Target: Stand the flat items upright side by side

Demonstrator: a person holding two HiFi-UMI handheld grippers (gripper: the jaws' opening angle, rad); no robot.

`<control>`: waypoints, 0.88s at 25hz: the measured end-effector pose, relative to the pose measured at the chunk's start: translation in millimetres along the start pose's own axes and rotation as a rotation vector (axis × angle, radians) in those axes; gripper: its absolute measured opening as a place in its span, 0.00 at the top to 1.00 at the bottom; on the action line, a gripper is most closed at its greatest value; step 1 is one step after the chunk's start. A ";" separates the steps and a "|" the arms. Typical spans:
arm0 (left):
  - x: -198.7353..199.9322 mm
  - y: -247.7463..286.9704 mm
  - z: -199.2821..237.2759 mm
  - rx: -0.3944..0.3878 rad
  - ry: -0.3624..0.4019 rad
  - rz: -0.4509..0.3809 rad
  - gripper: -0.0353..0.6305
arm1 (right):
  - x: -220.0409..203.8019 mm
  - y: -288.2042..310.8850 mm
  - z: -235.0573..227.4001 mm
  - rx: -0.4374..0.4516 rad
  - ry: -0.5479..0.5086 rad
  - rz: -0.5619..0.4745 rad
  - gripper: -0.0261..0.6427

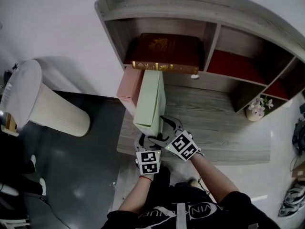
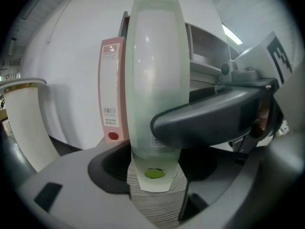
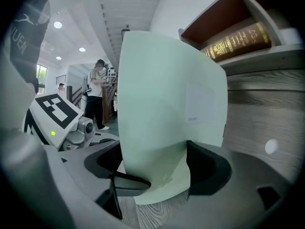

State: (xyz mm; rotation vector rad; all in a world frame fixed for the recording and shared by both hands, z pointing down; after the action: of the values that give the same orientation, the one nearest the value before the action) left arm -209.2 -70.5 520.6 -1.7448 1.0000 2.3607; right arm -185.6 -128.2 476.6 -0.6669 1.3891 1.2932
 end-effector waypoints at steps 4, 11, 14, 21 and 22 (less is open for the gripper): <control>1.8 8.8 6.1 -0.004 0.006 0.025 0.50 | -4.8 8.5 -4.9 -0.004 0.042 -0.001 0.32; 7.0 20.4 18.5 -0.018 0.014 0.038 0.50 | -6.1 22.8 -12.5 -0.021 0.081 -0.007 0.32; 10.7 26.3 22.0 -0.023 0.018 0.038 0.50 | -6.9 27.6 -17.7 -0.035 0.106 -0.015 0.32; 18.7 36.1 32.3 -0.042 0.032 0.044 0.49 | -6.4 38.8 -25.9 -0.076 0.156 -0.030 0.32; 19.8 37.1 33.9 -0.044 0.036 0.044 0.49 | -5.9 40.4 -26.7 -0.080 0.158 -0.031 0.32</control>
State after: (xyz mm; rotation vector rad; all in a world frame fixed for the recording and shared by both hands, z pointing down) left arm -259.7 -89.0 526.1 -1.8057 1.0086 2.4041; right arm -229.3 -144.5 491.2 -0.8582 1.4539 1.2996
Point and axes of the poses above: the fingertips, and each gripper's own axes: y forward along the fingers, z to its left, x out of its top, the point moved 5 cm from there along -y, backward along the fingers, and after that the axes turned 11 degrees about -y, right-handed, at the moved point
